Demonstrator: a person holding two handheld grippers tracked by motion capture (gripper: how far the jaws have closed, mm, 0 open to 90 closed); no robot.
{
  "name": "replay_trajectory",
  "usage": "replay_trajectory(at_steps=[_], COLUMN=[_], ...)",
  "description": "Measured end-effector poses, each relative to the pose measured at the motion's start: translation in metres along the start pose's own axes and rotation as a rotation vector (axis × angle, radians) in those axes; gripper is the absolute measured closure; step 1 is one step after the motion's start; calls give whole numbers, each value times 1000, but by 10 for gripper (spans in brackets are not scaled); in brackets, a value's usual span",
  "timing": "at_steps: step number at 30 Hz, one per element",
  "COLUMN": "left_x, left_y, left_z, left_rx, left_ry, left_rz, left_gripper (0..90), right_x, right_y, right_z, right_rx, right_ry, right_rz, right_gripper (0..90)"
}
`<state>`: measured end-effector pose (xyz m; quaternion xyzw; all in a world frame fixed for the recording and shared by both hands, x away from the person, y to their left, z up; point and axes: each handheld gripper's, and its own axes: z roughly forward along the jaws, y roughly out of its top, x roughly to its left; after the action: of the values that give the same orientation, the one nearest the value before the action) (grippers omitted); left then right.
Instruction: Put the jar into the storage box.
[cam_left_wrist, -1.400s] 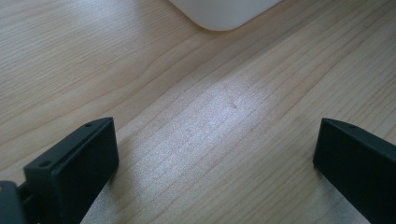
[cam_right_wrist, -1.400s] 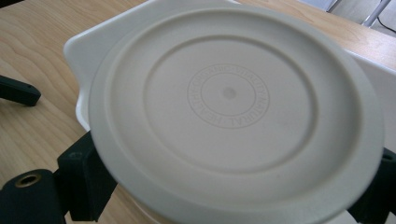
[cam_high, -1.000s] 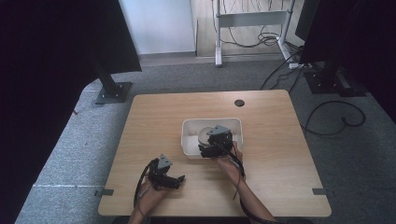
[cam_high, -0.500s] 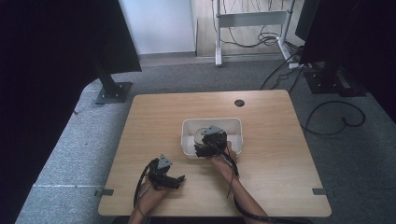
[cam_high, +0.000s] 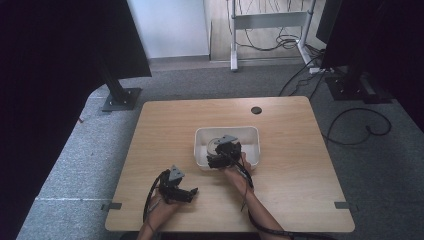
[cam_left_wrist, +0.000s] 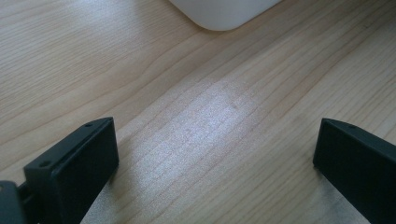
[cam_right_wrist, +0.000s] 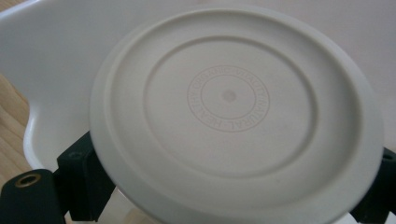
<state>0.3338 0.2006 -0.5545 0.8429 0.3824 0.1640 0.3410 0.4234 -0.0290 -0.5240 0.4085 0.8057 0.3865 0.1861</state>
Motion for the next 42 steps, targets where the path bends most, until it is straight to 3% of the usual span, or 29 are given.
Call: replay_trajectory(at_steps=[6, 11, 42], left_x=[0, 0, 0], left_y=[0, 0, 0], left_z=[0, 0, 0], left_rx=[0, 0, -1], left_ry=[0, 0, 1], left_rz=[0, 0, 0], left_gripper=[0, 0, 0], right_x=[0, -1, -2], right_y=[1, 2, 3], right_z=[0, -2, -40], right_rx=[14, 26, -8], right_ry=[3, 25, 59], right_rz=[-16, -19, -124], right_gripper=[87, 27, 41])
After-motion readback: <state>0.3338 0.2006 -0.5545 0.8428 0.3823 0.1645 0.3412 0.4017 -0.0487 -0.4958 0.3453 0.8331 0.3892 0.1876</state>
